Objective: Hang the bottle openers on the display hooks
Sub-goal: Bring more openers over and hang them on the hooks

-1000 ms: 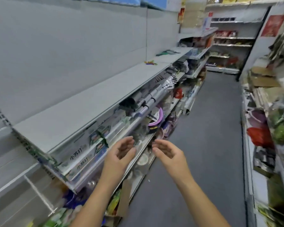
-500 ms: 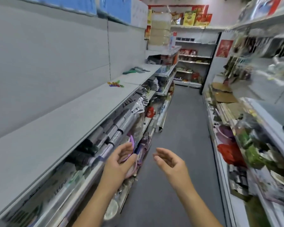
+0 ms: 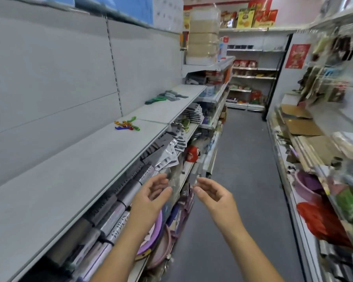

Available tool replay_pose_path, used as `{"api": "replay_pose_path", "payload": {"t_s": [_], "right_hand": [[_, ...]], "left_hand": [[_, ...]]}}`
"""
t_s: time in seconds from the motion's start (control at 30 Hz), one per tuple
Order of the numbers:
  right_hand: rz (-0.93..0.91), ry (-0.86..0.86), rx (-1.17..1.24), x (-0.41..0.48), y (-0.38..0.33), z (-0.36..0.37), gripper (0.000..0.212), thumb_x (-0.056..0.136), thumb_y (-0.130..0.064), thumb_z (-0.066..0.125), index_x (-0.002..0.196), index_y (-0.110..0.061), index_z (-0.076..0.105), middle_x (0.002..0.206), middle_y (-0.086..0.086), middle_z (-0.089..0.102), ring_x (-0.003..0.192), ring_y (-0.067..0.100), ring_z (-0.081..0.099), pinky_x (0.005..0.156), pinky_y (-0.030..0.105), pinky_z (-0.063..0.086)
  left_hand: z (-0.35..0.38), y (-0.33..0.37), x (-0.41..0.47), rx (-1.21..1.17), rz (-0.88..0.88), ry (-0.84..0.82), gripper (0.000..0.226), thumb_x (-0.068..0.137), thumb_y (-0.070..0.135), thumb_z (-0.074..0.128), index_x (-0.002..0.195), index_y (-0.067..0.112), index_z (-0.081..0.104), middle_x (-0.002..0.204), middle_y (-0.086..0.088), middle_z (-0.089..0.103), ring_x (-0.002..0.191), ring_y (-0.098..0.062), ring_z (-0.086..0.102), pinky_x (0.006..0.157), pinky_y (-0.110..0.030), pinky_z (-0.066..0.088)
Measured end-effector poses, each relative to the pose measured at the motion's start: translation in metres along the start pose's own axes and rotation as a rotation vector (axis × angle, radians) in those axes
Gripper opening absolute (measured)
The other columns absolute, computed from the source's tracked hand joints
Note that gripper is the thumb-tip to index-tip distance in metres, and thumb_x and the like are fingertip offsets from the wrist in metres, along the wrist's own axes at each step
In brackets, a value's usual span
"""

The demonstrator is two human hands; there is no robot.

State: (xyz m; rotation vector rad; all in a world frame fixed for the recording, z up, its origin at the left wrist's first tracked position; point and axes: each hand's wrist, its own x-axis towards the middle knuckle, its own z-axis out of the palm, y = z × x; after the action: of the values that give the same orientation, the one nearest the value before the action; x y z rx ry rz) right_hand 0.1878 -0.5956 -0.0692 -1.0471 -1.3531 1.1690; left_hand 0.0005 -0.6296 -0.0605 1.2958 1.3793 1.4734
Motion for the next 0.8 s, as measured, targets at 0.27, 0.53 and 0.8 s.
{"api": "replay_pose_path", "payload": {"t_s": [0.27, 0.53, 0.8], "right_hand": [[0.009, -0.120, 0.005, 0.191, -0.007, -0.049, 0.024, 0.088, -0.025, 0.073, 0.112, -0.028, 0.069, 0.102, -0.011, 0.074, 0.094, -0.002, 0.068, 0.076, 0.008, 0.050], [-0.006, -0.231, 0.002, 0.355, 0.014, -0.046, 0.025, 0.089, -0.027, 0.073, 0.114, -0.028, 0.069, 0.103, -0.008, 0.075, 0.097, 0.006, 0.069, 0.082, 0.018, 0.055], [-0.011, -0.284, -0.067, 0.523, 0.035, -0.042, 0.024, 0.089, -0.026, 0.072, 0.113, -0.028, 0.069, 0.105, -0.010, 0.074, 0.095, 0.001, 0.068, 0.076, 0.011, 0.052]], "left_hand": [[0.069, 0.010, 0.160, 0.042, -0.020, 0.126, 0.029, 0.091, 0.008, 0.067, 0.118, 0.020, 0.067, 0.108, 0.005, 0.072, 0.094, 0.002, 0.068, 0.084, -0.011, 0.053], [0.085, -0.002, 0.307, 0.049, 0.002, 0.270, 0.026, 0.091, 0.007, 0.067, 0.113, 0.020, 0.069, 0.104, 0.004, 0.073, 0.095, -0.002, 0.068, 0.079, -0.008, 0.051], [0.098, -0.032, 0.463, 0.066, -0.080, 0.330, 0.027, 0.089, 0.018, 0.071, 0.115, 0.027, 0.068, 0.109, 0.008, 0.071, 0.091, 0.006, 0.066, 0.080, -0.011, 0.050]]}}
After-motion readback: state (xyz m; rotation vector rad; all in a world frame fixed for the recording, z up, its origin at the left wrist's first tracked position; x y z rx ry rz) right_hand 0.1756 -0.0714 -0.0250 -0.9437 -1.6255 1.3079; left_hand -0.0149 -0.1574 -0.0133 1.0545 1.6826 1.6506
